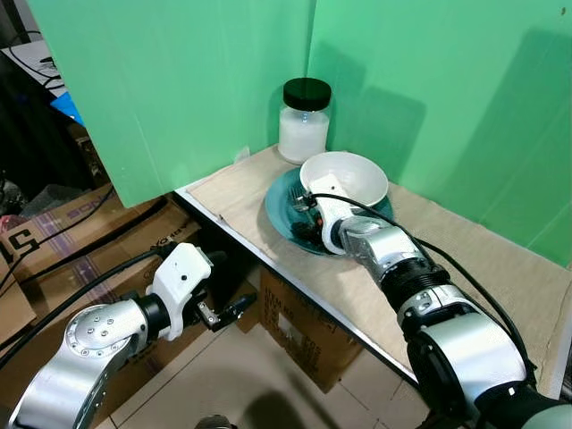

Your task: Setting the table

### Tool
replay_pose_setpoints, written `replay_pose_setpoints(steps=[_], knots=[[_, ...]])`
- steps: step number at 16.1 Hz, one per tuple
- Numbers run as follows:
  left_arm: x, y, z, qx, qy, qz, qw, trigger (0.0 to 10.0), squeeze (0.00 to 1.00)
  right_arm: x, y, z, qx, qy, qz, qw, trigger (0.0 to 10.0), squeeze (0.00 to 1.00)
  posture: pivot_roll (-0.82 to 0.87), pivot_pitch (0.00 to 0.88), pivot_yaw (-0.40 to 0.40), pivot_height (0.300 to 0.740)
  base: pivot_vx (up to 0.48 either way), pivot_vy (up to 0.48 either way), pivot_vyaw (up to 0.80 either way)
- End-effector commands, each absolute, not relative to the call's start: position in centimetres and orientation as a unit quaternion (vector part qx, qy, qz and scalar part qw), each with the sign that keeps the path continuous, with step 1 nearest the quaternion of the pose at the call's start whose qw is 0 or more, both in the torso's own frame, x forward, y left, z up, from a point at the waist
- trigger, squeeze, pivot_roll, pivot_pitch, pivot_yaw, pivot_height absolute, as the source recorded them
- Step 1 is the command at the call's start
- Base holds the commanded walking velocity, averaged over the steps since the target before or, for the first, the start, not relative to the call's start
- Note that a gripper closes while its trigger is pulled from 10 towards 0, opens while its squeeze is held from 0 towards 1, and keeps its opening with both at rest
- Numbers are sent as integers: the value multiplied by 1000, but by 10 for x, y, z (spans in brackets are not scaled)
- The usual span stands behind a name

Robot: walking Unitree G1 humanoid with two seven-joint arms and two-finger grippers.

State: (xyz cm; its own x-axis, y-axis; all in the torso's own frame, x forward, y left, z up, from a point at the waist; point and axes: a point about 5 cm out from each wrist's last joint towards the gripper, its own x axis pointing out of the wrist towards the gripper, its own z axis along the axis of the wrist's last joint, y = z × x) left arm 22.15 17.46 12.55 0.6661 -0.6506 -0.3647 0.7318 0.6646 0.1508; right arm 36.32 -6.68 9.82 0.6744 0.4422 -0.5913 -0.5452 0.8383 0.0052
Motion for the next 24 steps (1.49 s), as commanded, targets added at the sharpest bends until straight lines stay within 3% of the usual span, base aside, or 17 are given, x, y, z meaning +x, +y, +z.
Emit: replay_pose_setpoints(steps=[1, 3, 24], knots=[[222, 174, 124, 149, 144, -385, 900, 10000, 0, 359, -66, 90, -84, 328, 279, 899, 9059, 0, 101, 0, -32, 740, 0, 0, 0], [222, 174, 124, 148, 144, -383, 901, 10000, 0, 357, -65, 89, -83, 342, 289, 890, 196, 0, 105, 0, -38, 740, 0, 0, 0], [227, 175, 128, 153, 137, -378, 903, 10000, 0, 364, -57, 104, -73, 306, 335, 888, 0, 0, 106, 0, -31, 740, 0, 0, 0]])
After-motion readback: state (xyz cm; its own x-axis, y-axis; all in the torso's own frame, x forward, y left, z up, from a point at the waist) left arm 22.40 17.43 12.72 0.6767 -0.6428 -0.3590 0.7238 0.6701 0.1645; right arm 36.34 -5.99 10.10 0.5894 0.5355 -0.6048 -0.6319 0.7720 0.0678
